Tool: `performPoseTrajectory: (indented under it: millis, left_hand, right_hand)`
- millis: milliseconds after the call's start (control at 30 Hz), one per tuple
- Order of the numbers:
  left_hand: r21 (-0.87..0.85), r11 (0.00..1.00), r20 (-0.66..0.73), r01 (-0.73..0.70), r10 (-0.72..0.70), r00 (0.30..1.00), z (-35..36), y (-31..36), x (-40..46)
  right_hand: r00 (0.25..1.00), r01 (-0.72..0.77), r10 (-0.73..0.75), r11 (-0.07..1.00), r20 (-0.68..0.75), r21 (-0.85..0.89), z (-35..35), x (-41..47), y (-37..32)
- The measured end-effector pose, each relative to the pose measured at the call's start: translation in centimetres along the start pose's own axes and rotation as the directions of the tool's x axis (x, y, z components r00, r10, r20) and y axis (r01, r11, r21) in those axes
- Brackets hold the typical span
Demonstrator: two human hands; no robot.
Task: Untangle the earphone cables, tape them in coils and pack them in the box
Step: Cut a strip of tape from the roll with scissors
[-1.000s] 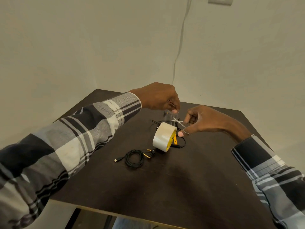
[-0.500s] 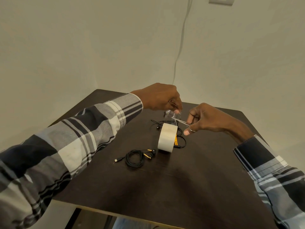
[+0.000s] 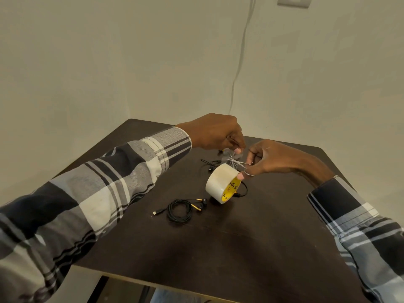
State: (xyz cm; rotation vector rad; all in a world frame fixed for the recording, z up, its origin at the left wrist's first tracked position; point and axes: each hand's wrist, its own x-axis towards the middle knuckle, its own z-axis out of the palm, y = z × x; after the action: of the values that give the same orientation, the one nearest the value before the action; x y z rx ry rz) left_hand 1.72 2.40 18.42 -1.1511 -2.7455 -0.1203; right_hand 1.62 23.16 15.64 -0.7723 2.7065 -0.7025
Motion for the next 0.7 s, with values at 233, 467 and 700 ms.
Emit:
performPoseTrajectory:
  millis: [233, 467, 700]
  left_hand:
    - [-0.031, 0.999, 0.0, 0.022, -0.022, 1.0, 0.03, 0.0, 0.07]
    - [-0.024, 1.0, 0.02, 0.006, -0.006, 1.0, 0.35, 0.26, 0.07]
    - [-0.015, 1.0, 0.018, -0.015, 0.015, 1.0, 0.59, 0.24, 0.09]
  right_hand:
    - [1.0, 0.003, -0.001, 0.999, -0.024, 0.047, -0.02, 0.3, -0.06]
    - [1.0, 0.0, -0.001, 0.998, 0.009, 0.056, 0.09, 0.22, 0.0]
    - [1.0, -0.01, 0.009, 0.997, 0.025, 0.074, 0.23, -0.06, -0.17]
